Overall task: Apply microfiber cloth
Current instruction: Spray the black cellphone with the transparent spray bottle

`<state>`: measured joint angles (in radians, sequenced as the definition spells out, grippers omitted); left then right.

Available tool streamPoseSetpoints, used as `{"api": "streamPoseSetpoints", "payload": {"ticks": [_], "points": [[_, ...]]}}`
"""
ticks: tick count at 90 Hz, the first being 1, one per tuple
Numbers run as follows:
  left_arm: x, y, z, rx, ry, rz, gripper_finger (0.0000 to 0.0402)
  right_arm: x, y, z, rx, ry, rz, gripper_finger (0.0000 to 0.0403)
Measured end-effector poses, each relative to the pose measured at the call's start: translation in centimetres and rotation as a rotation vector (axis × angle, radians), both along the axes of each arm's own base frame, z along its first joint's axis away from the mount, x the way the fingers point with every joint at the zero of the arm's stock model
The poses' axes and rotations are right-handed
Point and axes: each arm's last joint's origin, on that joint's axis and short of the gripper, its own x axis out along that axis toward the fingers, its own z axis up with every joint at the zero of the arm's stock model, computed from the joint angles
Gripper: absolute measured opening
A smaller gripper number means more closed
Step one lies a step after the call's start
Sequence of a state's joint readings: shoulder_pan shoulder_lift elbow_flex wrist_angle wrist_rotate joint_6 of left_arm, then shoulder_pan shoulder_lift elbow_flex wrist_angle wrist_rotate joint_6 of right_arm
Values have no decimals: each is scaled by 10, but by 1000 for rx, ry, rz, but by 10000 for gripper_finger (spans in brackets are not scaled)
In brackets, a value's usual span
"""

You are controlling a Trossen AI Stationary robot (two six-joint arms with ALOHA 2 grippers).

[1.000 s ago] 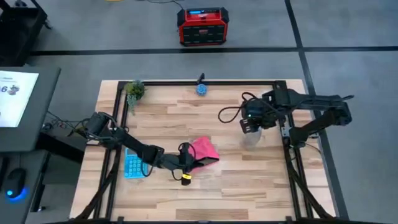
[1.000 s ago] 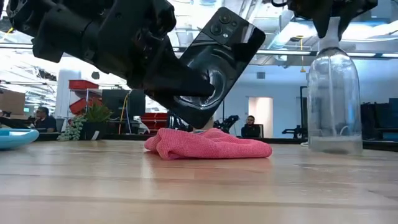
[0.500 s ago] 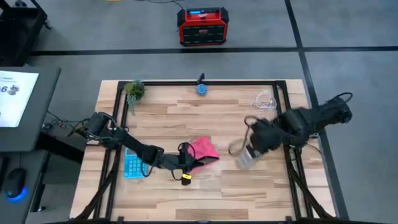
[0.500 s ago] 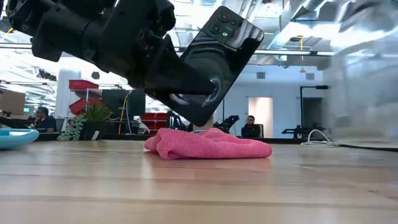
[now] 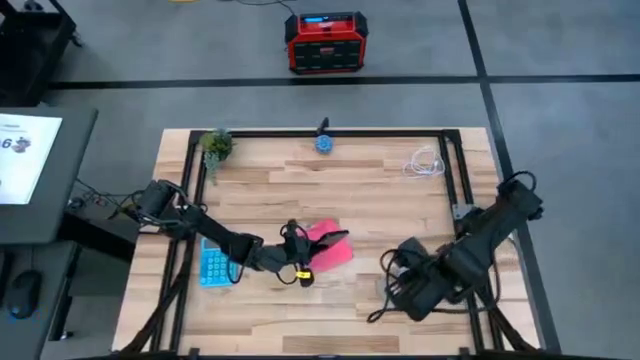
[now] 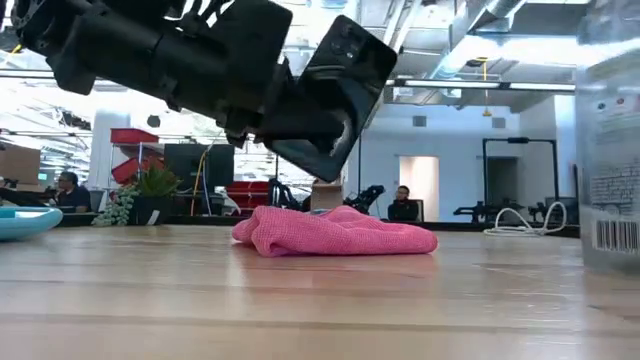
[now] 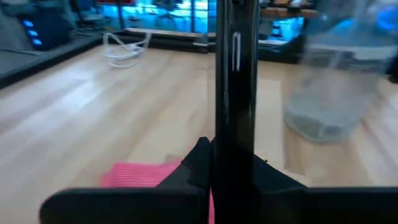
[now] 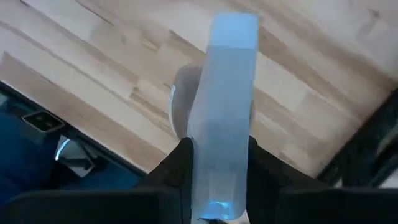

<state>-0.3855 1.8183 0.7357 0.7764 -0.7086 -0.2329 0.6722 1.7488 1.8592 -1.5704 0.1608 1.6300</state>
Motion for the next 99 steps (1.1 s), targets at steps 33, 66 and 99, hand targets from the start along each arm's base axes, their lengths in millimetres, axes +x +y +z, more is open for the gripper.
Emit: {"api": "streamPoseSetpoints", "payload": {"ticks": [33,66,99], "points": [[-1,1,-1,0,7,28,9,38,-5,-2,-1,-77,145,138],[-1,1,-4,-2,30,31,9,12,1,17,-8,-114,285,254],[-2,0,-4,-2,36,29,9,-26,25,-42,-282,0,170,252]]}}
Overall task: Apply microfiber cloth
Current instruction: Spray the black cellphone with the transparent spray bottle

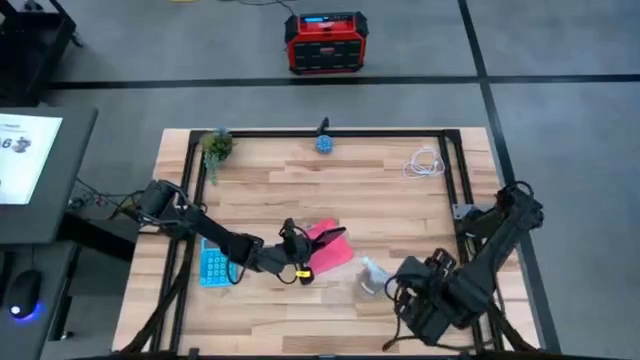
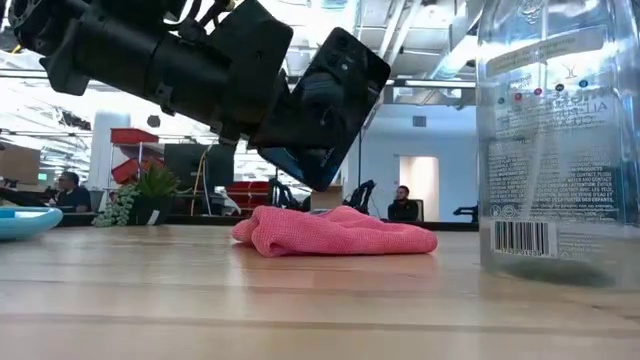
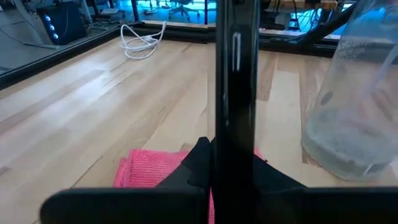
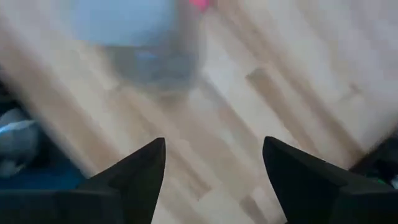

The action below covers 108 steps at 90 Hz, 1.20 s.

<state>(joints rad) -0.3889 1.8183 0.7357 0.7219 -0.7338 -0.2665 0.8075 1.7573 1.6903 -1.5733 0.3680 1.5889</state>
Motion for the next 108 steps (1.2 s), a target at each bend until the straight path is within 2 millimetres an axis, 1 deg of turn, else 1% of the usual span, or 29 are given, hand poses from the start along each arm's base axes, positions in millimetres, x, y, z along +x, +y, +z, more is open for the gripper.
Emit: {"api": "streamPoseSetpoints", "payload": {"ticks": [9,15,20,34,43,57,64,67,75,80,85,94,102,108], "points": [[0,0,0,0,-1,0,9,-2,-6,-24,-61,15,-95,244],[0,0,0,0,0,0,9,1,-6,-35,-57,0,-101,240],[0,0,0,0,0,0,9,5,-5,-41,-39,-16,-77,236],[0,0,0,0,0,0,9,16,4,-40,46,-95,27,233],[0,0,0,-3,-1,1,9,18,7,-39,66,-116,71,232],[-1,-1,-1,-8,3,-4,9,5,12,-34,39,-84,101,232],[-1,-2,-1,-8,4,-7,9,-5,19,-29,14,-67,185,232],[-1,-2,-1,-8,4,-7,9,-10,20,-29,-10,-40,199,232],[-1,-2,-1,-7,4,-7,9,-24,12,-31,-35,109,82,231],[-1,-2,-1,-8,4,-7,9,-21,12,-34,-14,102,55,230],[-1,-2,-1,-9,4,-6,9,-16,12,-39,-31,69,105,230],[-1,-2,-1,-13,2,-5,9,-8,11,-41,-43,94,266,230],[-1,-2,-1,-17,0,-4,9,-12,6,-35,-112,129,415,230],[-1,-2,-1,-18,0,-4,9,-19,2,-25,-187,104,515,230]]}}
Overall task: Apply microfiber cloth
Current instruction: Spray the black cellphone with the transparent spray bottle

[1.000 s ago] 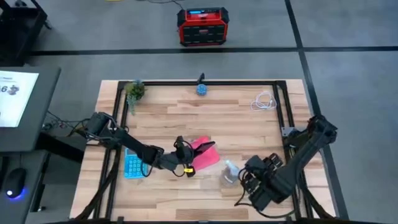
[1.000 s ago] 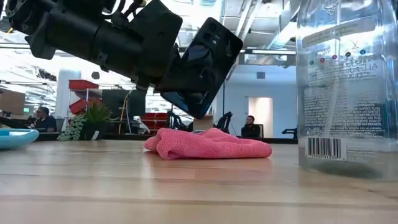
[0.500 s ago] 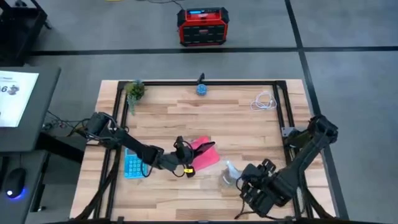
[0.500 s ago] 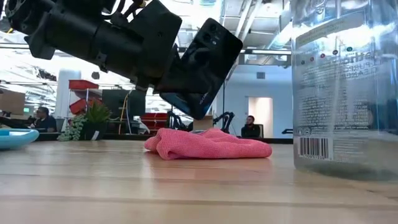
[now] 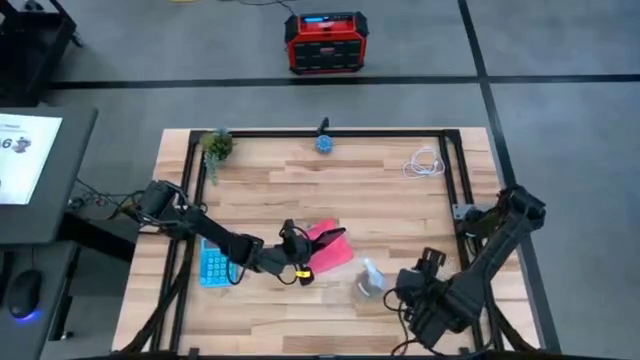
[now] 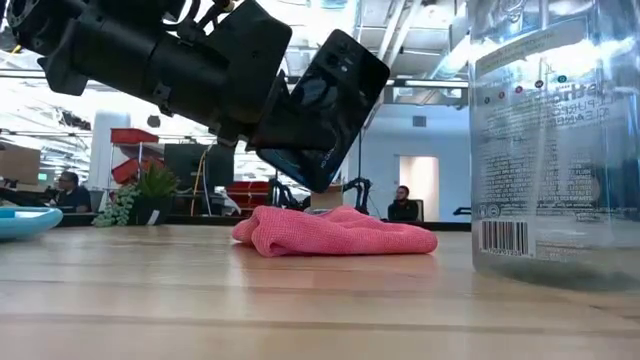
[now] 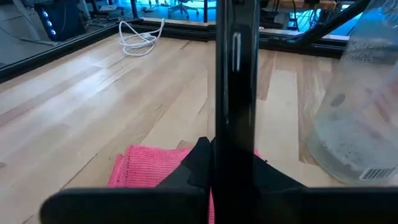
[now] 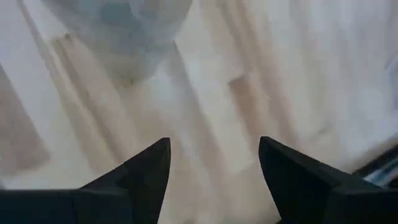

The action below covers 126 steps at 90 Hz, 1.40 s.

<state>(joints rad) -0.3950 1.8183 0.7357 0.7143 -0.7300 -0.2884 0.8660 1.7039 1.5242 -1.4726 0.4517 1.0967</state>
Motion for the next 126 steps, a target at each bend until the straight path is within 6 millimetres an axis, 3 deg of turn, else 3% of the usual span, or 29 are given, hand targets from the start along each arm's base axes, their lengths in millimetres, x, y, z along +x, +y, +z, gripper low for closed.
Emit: {"api": "streamPoseSetpoints", "payload": {"ticks": [18,29,37,44,58,68,79,89,97,126], "points": [[0,0,-1,-16,3,6,9,-33,-33,54,-18,-237,89,230],[0,1,-1,-23,-1,11,9,-53,-52,63,-72,-383,179,230],[1,2,1,-28,-12,15,9,-67,-68,55,-41,-321,199,223],[2,3,1,-30,-16,20,9,-68,-77,45,-26,-323,166,213],[4,8,2,-106,-57,56,9,-75,-78,15,73,-317,237,194],[5,11,2,-135,-68,80,9,-92,-78,-9,233,-468,276,194],[6,11,2,-73,-35,35,9,-95,-74,-31,356,-731,334,211],[5,10,2,-36,-21,21,9,-90,-74,-45,397,-876,417,239],[5,10,2,-70,-36,33,9,-82,-78,-54,352,-888,470,265],[6,-14,12,-109,-78,-80,9,-55,-90,-47,342,-913,632,342]]}}
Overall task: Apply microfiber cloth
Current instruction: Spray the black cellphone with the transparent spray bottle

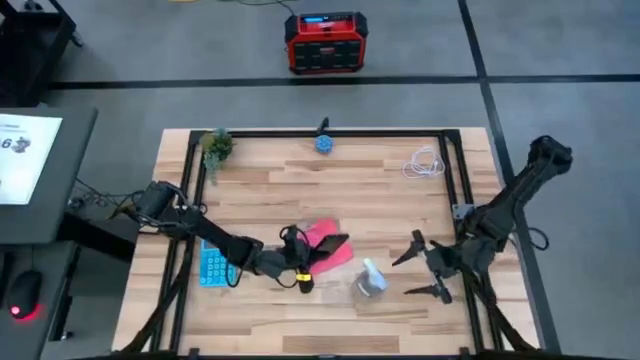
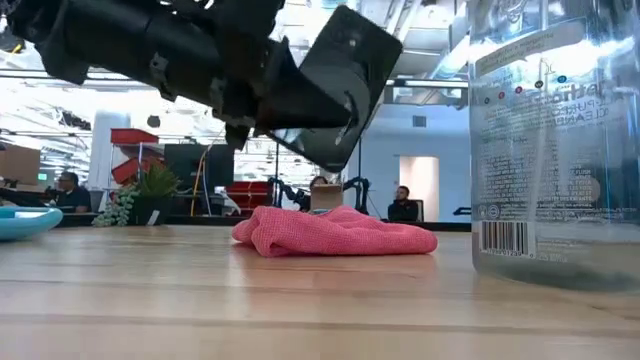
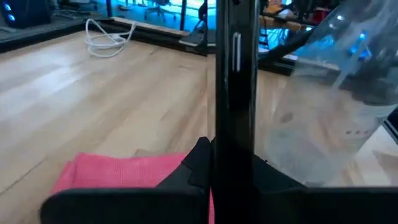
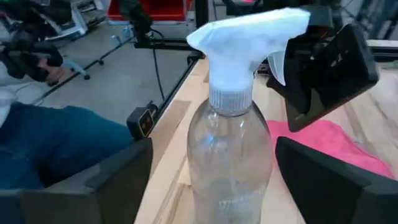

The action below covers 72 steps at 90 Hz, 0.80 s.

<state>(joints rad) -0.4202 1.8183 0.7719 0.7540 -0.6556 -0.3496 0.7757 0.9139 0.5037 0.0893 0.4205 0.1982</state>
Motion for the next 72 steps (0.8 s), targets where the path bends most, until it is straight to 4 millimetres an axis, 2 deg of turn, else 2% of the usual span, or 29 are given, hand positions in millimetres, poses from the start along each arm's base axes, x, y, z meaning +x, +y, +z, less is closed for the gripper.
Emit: {"api": "streamPoseSetpoints", "payload": {"ticks": [25,50,72], "points": [[2,-2,4,-6,-15,-3,9,25,-10,-4,-138,-67,-7,372],[2,-2,6,-7,-39,29,9,50,-22,3,-104,-42,34,373],[3,-1,11,-18,-86,78,9,66,-17,-1,-106,-62,91,373]]}}
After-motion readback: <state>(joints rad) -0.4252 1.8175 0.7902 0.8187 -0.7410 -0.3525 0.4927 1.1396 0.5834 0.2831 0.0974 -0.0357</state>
